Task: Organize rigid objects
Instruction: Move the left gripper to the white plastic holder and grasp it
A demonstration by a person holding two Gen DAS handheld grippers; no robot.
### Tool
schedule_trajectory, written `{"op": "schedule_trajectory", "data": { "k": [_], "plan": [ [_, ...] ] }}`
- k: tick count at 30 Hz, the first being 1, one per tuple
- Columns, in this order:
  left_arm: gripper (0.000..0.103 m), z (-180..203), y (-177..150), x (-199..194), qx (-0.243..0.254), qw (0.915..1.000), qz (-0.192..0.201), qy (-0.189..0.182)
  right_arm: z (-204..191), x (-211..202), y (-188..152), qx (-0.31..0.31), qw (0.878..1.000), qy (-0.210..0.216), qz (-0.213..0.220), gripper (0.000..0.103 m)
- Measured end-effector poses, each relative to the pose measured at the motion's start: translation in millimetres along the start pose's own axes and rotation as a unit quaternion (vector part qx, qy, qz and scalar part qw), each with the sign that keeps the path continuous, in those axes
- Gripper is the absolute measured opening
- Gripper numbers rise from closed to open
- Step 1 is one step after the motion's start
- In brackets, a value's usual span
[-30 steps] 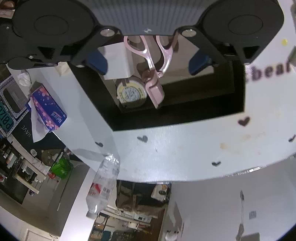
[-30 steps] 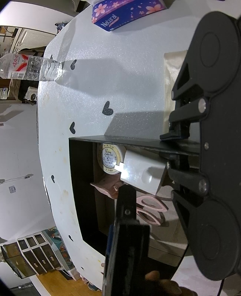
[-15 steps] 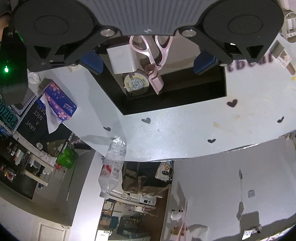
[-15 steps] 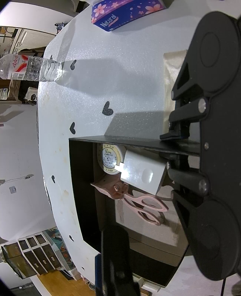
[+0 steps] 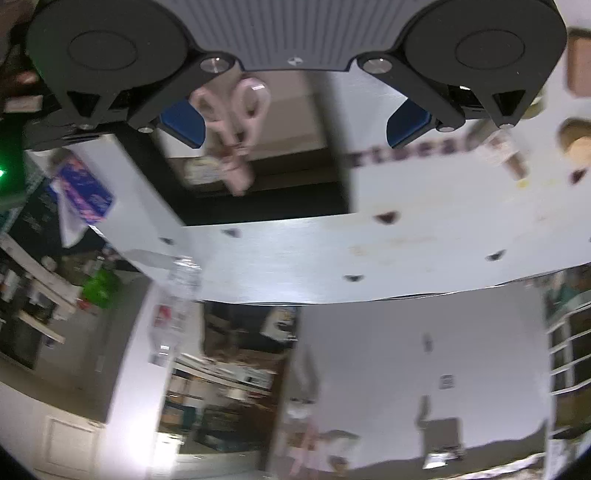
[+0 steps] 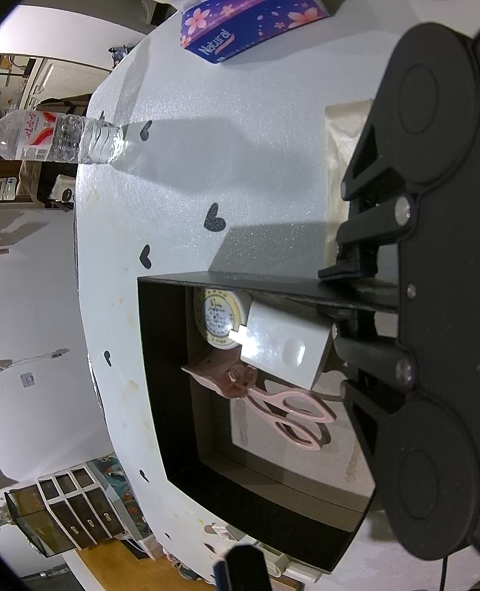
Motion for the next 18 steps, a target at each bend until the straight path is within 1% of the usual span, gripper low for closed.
{"op": "schedule_trajectory", "data": {
  "k": [4, 7, 10, 12, 15, 18],
  "plan": [
    [0.103, -37, -8, -11, -0.015, 0.9985, 0.005, 0.052, 0, 0, 0, 0.0, 1.0, 0.0, -0.001, 0.013],
    [0.103, -67, -16, -19, -0.029, 0.9944, 0.011, 0.101, 0, 0, 0, 0.0, 1.0, 0.0, -0.001, 0.013],
    [0.103, -95, -25, -25, -0.048, 0.9883, 0.013, 0.144, 0, 0, 0, 0.0, 1.0, 0.0, -0.001, 0.013],
    [0.103, -112, -33, -28, -0.064, 0.9842, 0.008, 0.164, 0, 0, 0, 0.0, 1.0, 0.0, 0.0, 0.013],
    [0.103, -132, -43, -30, -0.086, 0.979, 0.001, 0.185, 0, 0, 0, 0.0, 1.0, 0.0, 0.0, 0.013],
    [0.103, -144, -51, -32, -0.092, 0.9755, 0.005, 0.2, 1, 1, 0, 0.001, 1.0, 0.0, 0.0, 0.013]
  ]
}}
Point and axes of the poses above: each gripper's, at about its wrist camera, not at the fingertips, and x roughly the way its jaws point, z to its right, y to its top, the point moved 7 cm from there along x, roughly the way its jaws point, and after that the axes turned 9 degrees about z, right-handed, at the moved point
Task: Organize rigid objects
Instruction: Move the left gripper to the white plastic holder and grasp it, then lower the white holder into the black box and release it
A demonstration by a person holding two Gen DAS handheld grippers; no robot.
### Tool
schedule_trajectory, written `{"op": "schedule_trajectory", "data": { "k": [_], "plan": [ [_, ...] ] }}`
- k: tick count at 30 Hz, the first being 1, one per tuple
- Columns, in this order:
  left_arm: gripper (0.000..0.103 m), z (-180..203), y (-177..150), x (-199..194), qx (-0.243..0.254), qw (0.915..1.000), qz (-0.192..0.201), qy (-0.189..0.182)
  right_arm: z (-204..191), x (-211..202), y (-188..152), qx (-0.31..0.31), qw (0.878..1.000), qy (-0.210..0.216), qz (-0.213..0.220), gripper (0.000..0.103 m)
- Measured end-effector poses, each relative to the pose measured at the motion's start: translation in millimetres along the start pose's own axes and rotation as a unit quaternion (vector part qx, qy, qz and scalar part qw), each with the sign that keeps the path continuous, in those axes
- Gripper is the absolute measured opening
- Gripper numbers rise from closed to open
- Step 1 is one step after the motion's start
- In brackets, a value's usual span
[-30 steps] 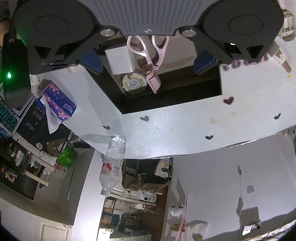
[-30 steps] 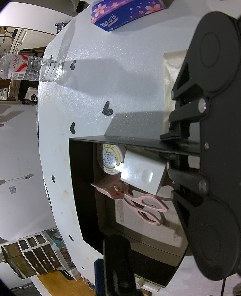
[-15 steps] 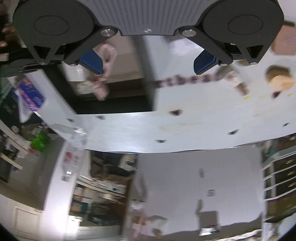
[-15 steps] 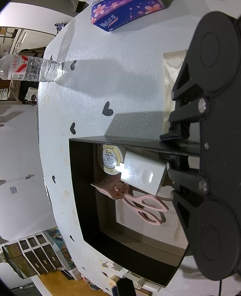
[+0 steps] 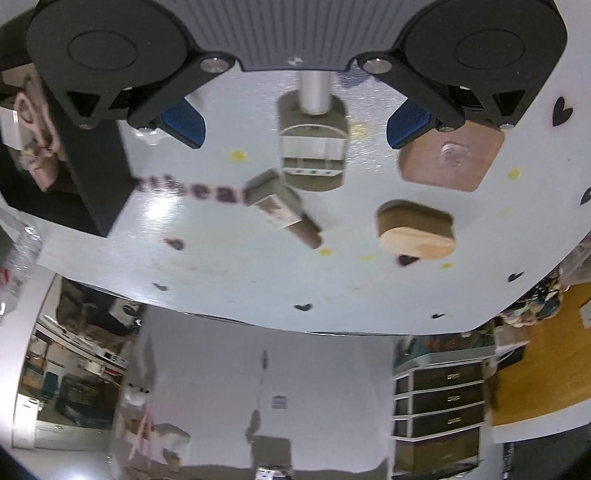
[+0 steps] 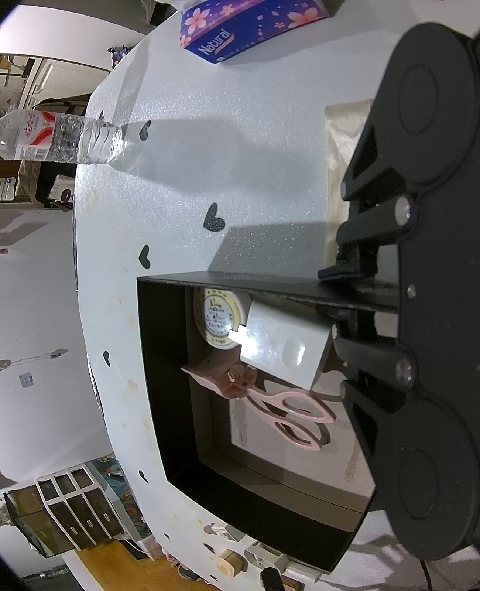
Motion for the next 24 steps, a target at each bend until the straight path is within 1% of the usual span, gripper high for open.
{"op": "schedule_trajectory", "data": {
  "k": [2, 3, 4, 5, 7, 9, 11, 14, 16, 24],
  "plan": [
    [0.099, -4, -1, 2, 0.002, 1.0, 0.007, 0.005, 0, 0, 0, 0.0, 1.0, 0.0, 0.0, 0.013],
    [0.093, -5, -2, 3, 0.006, 0.9999, 0.011, 0.006, 0, 0, 0, 0.0, 1.0, 0.0, 0.0, 0.013],
    [0.084, -5, -4, 4, 0.012, 0.9998, 0.012, 0.006, 0, 0, 0, 0.0, 1.0, 0.0, 0.0, 0.013],
    [0.08, -4, -5, 5, 0.014, 0.9998, 0.011, 0.004, 0, 0, 0, 0.0, 1.0, 0.0, 0.0, 0.013],
    [0.067, -4, -9, 11, 0.015, 0.9999, 0.003, -0.003, 0, 0, 0, 0.0, 1.0, -0.001, 0.0, 0.013],
    [0.061, -5, -12, 18, 0.015, 0.9999, -0.006, -0.004, 0, 0, 0, 0.0, 1.0, -0.001, 0.0, 0.013],
    [0.058, -6, -16, 23, 0.019, 0.9998, -0.008, 0.002, 0, 0, 0, 0.001, 1.0, 0.0, 0.0, 0.013],
    [0.055, -6, -16, 25, 0.033, 0.9994, 0.002, 0.012, 0, 1, 0, 0.002, 1.0, -0.001, 0.0, 0.013],
    [0.049, -5, -16, 25, 0.037, 0.9992, 0.006, 0.01, 0, 1, 0, 0.001, 1.0, -0.001, 0.0, 0.013],
    [0.049, -5, -16, 24, 0.035, 0.9993, 0.009, 0.007, 0, 1, -1, 0.001, 1.0, -0.001, 0.0, 0.013]
  ]
}}
Point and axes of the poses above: each gripper's, at about its wrist camera, not at the fingertips, and x roughly the way its jaws point, z to its right, y to its top, the point moved 7 cm from there along x, roughly the way its jaws point, and after that the axes turned 9 degrees about z, right-handed, at the moved point
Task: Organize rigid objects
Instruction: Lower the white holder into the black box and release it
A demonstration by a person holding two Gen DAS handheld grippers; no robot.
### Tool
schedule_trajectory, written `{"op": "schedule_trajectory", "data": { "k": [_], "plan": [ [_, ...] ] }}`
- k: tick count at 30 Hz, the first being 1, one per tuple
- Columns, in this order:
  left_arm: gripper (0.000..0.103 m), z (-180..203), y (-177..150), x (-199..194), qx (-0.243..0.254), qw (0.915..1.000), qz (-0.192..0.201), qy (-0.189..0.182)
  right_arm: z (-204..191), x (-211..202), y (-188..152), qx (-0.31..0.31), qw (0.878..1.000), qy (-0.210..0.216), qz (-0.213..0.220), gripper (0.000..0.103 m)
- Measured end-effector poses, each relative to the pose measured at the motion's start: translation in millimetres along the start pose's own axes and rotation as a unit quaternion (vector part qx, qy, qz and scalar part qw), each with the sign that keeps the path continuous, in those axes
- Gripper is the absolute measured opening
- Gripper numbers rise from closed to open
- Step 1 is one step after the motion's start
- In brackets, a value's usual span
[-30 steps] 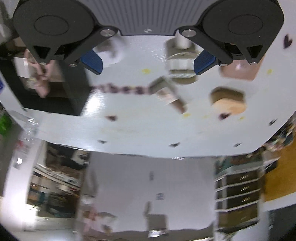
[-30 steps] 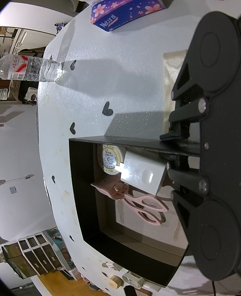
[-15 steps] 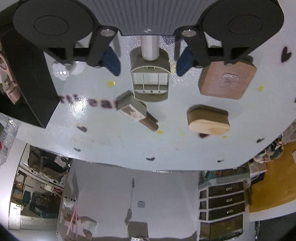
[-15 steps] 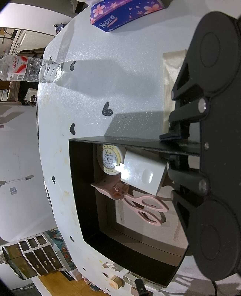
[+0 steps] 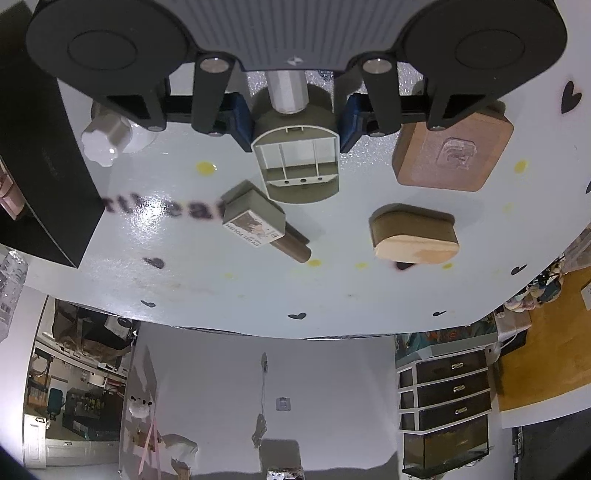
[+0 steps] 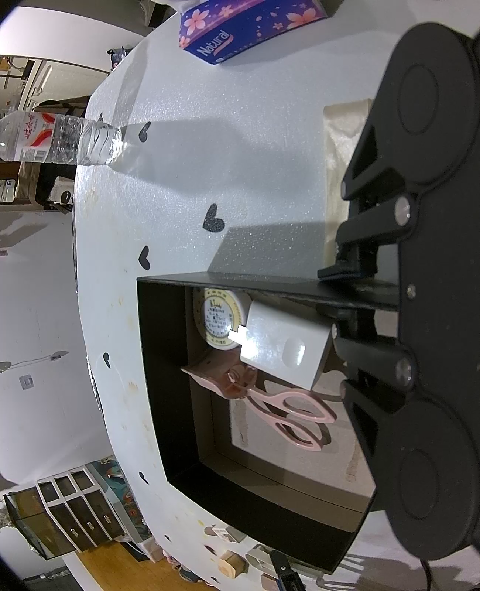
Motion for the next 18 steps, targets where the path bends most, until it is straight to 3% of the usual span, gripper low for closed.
{"op": "schedule_trajectory", "data": {
  "k": [7, 14, 18],
  "plan": [
    [0.049, 11, 20, -28, -0.011, 0.9986, 0.041, -0.033, 0, 0, 0, 0.0, 1.0, 0.0, 0.0, 0.013],
    [0.049, 62, 53, -67, 0.0, 0.987, 0.094, -0.131, 0, 0, 0, -0.001, 1.0, 0.0, 0.0, 0.014],
    [0.049, 103, 62, -72, 0.024, 0.9773, 0.103, -0.184, 0, 0, 0, -0.003, 1.0, 0.0, -0.001, 0.014]
  ]
}}
Point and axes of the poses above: each gripper's, at about its wrist camera, not at the fingertips, and x roughly the way its jaws point, z to its right, y to its top, the point moved 7 cm from there along x, roughly the way its jaws point, and after that the axes turned 9 degrees about z, right-handed, at the moved point
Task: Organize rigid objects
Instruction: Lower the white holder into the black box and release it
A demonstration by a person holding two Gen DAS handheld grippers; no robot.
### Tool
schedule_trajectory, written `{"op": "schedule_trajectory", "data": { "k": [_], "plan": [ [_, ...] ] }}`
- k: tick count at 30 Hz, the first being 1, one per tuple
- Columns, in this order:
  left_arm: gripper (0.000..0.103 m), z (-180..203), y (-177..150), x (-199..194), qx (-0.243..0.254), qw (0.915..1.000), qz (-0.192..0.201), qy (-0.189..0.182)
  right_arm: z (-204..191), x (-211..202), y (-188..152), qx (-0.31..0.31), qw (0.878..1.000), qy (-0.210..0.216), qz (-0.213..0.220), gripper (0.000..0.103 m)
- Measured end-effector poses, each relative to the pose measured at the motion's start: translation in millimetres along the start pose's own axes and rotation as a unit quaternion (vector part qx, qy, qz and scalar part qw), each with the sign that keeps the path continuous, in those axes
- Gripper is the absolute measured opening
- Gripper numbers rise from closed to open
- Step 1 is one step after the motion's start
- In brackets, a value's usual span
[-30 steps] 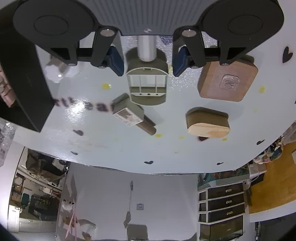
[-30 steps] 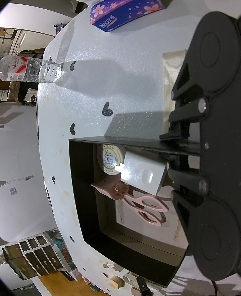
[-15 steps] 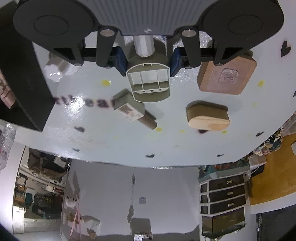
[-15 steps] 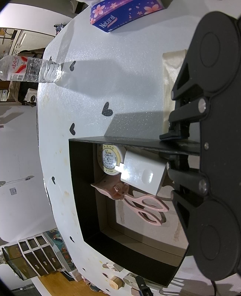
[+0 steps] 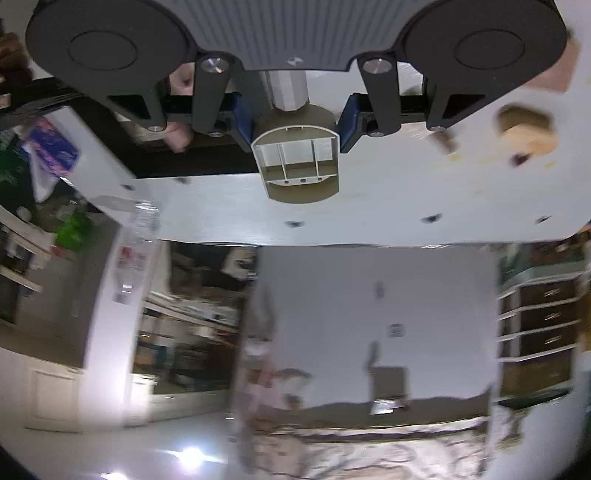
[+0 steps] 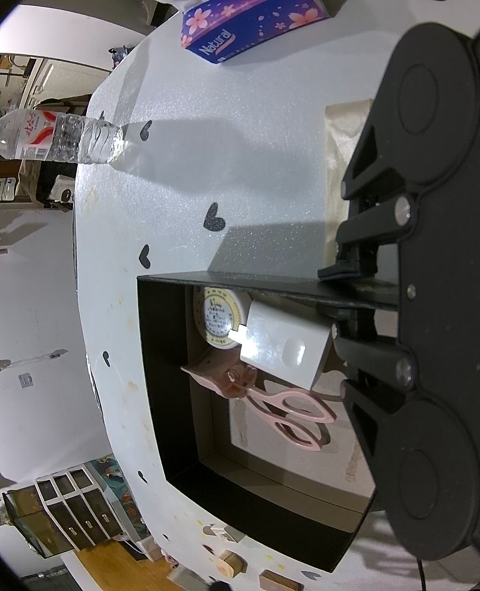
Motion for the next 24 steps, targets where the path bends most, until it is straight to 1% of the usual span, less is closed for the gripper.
{"op": "schedule_trajectory", "data": {
  "k": [2, 4, 7, 9, 12, 17, 21, 24],
  "plan": [
    [0.049, 19, 4, 8, 0.009, 0.9997, 0.004, -0.024, 0, 0, 0, -0.001, 1.0, 0.0, 0.0, 0.014],
    [0.049, 39, 6, 18, 0.027, 0.9982, 0.005, -0.053, -1, 0, 0, -0.001, 1.0, 0.0, 0.0, 0.014],
    [0.049, 68, 1, 36, 0.059, 0.9936, -0.011, -0.095, -1, 0, 0, -0.001, 1.0, 0.0, 0.0, 0.014],
    [0.049, 78, -6, 50, 0.08, 0.99, -0.029, -0.113, -1, 0, 0, -0.001, 1.0, 0.0, 0.0, 0.014],
    [0.049, 85, -20, 71, 0.118, 0.9832, -0.063, -0.125, -1, 0, 0, -0.001, 1.0, 0.0, 0.0, 0.013],
    [0.049, 85, -37, 95, 0.161, 0.9694, -0.109, -0.15, -1, 0, 0, 0.0, 1.0, 0.0, 0.0, 0.014],
    [0.049, 80, -46, 110, 0.188, 0.9623, -0.134, -0.143, -1, 0, 0, 0.0, 1.0, 0.0, 0.0, 0.013],
    [0.049, 82, -49, 116, 0.205, 0.9574, -0.14, -0.147, -1, 0, 0, 0.0, 1.0, 0.0, 0.001, 0.013]
  ]
}}
Point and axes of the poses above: each gripper's, at about its wrist camera, not at the fingertips, and x roughly the way its jaws point, z to its right, y to its top, the point moved 7 cm from there along x, roughly the way its jaws point, and after that the axes turned 9 degrees about z, right-handed, at the moved point
